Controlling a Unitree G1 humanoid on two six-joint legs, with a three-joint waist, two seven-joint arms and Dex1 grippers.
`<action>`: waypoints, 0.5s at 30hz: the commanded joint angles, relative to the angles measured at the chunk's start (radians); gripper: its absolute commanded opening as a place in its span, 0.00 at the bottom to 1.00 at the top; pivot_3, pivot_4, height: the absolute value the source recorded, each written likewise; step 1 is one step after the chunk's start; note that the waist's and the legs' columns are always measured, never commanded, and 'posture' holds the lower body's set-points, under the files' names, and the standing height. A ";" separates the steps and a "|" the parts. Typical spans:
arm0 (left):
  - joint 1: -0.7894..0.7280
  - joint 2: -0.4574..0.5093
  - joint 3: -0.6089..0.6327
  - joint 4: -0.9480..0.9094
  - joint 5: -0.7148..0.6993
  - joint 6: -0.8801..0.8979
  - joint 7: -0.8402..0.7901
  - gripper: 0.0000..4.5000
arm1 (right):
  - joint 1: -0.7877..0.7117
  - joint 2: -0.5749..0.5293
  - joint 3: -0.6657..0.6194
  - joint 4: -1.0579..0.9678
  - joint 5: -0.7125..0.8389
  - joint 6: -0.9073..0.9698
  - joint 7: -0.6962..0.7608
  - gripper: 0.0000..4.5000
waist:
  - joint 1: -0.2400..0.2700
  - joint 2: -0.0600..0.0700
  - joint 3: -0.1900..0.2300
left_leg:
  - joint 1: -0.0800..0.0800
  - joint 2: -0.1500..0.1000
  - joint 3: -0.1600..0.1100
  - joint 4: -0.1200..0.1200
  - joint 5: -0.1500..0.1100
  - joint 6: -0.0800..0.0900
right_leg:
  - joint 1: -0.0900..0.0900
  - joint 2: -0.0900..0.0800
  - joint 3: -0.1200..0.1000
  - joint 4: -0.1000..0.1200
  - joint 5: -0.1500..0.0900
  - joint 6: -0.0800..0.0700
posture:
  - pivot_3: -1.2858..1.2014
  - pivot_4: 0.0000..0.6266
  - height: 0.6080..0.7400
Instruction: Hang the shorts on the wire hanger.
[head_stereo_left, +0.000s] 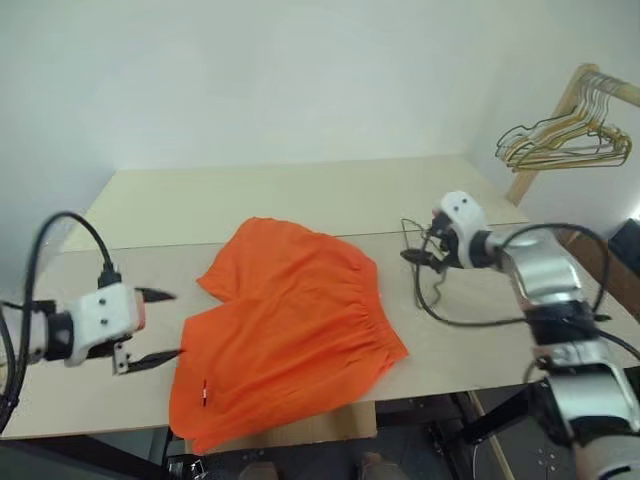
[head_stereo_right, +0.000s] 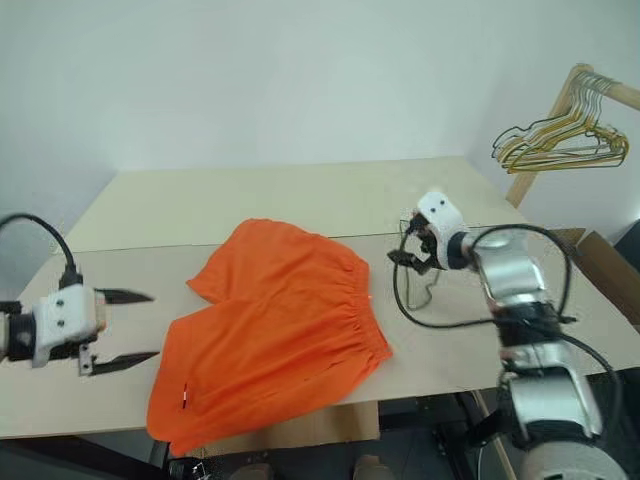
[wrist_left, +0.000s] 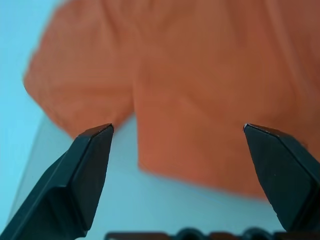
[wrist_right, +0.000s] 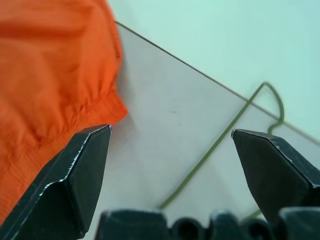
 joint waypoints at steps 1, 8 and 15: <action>-0.041 -0.031 -0.014 -0.021 -0.103 0.038 0.005 1.00 | -0.045 0.080 -0.079 0.119 -0.009 0.047 -0.200 0.99 | -0.001 0.001 -0.001 | -0.002 0.000 0.000 0.000 -0.001 -0.001 | -0.001 0.000 0.000 0.000 0.000 0.000 | 0.53 0.00 1.00; -0.042 -0.027 -0.080 -0.022 -0.085 0.001 -0.005 1.00 | -0.096 0.154 -0.100 0.307 -0.017 -0.048 -0.355 0.99 | -0.032 0.001 0.000 | -0.010 -0.002 -0.001 0.000 -0.002 -0.004 | -0.005 -0.002 0.001 -0.005 0.001 0.004 | 0.53 0.00 1.00; -0.080 -0.060 -0.157 -0.069 -0.119 0.003 0.009 1.00 | -0.128 0.180 -0.072 0.395 -0.013 -0.089 -0.312 0.99 | -0.056 0.001 0.000 | -0.001 -0.002 -0.002 0.001 -0.002 -0.004 | 0.003 -0.001 0.000 -0.004 0.002 0.004 | 0.54 0.00 1.00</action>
